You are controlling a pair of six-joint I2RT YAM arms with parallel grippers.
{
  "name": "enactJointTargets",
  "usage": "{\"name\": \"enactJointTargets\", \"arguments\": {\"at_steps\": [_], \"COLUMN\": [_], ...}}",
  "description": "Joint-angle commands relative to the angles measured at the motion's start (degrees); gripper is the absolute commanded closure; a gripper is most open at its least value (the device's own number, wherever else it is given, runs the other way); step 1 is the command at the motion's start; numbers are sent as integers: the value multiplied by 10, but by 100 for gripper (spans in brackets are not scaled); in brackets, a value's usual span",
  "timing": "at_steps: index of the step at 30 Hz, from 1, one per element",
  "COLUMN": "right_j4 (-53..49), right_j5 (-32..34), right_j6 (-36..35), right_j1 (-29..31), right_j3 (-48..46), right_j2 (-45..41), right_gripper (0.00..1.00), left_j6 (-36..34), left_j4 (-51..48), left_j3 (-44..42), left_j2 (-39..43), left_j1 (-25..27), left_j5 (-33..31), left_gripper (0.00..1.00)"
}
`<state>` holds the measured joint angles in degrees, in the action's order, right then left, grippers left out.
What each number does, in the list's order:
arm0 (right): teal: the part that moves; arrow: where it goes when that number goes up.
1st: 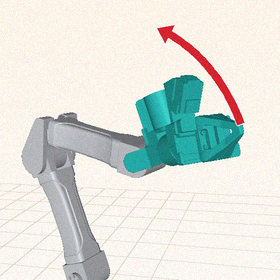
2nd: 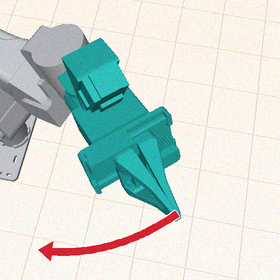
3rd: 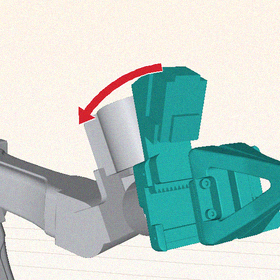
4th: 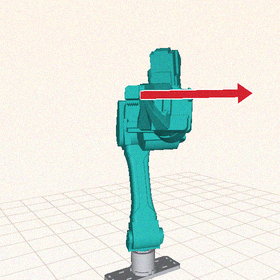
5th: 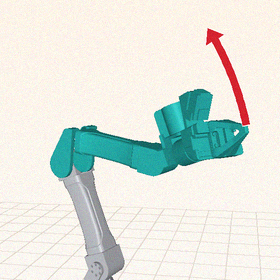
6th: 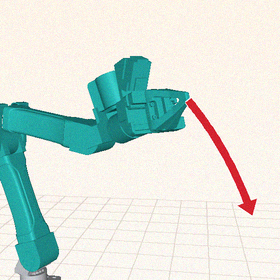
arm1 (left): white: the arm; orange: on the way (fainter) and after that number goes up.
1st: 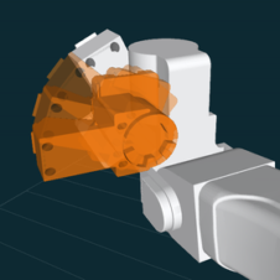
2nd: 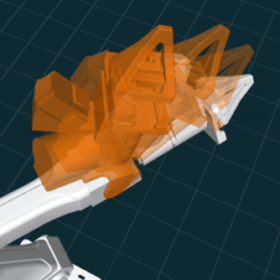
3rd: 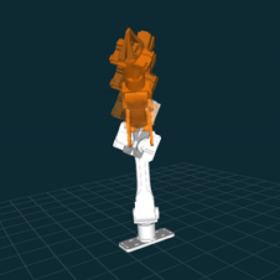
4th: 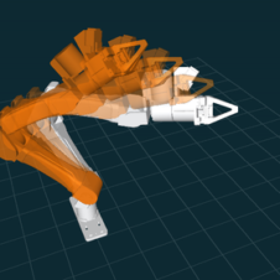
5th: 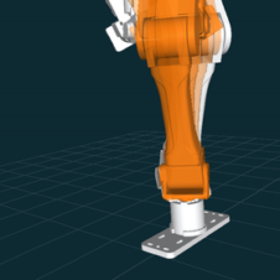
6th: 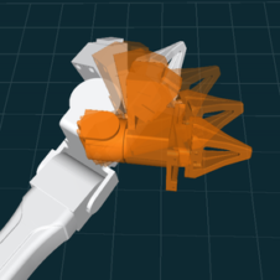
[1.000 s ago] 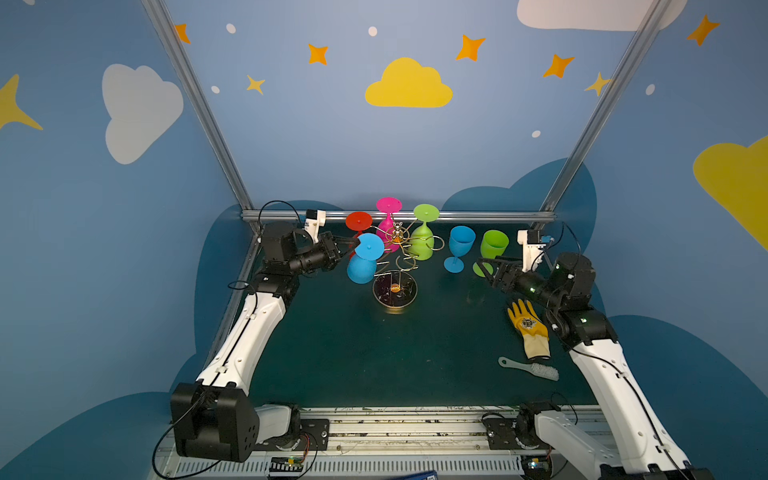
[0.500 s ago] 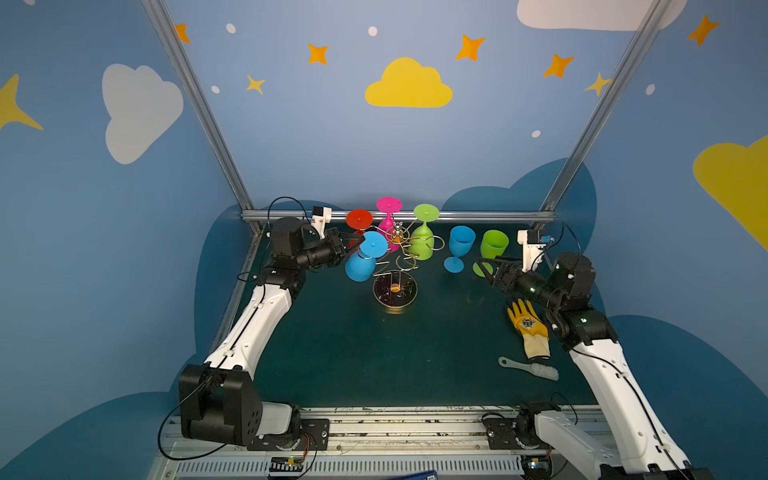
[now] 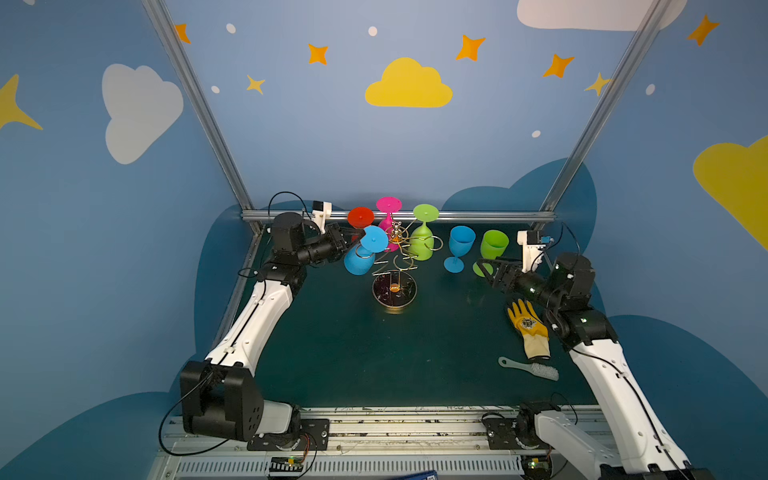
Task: Take the wine glass off the wine glass rack
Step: 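Close the left gripper on the blue glass foot, then pull the blue glass up off its rack hook with the left gripper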
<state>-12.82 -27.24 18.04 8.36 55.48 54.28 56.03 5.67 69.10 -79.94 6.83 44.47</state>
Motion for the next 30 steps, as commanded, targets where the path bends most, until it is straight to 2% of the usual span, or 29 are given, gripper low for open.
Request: {"name": "enactJointTargets", "arguments": {"at_steps": [1,14,25,30], "right_j4": [-5,-14,-12,-13], "right_j5": [4,7,5,4], "right_j6": [-4,-5,-4,-5], "right_j1": [3,3,3,3], "right_j3": [2,2,4,7], "right_j2": [-14,-19,-21,-20], "right_gripper": [24,24,24,24], "left_j6": [-16,-24,-29,-28], "left_j4": [2,-19,-38,-46], "left_j3": [21,11,-33,-62], "left_j2": [1,18,83,119], "left_j1": [1,-14,-58,-96], "left_j5": [-7,-29,-32,-31], "left_gripper": [96,96,96,96]}}
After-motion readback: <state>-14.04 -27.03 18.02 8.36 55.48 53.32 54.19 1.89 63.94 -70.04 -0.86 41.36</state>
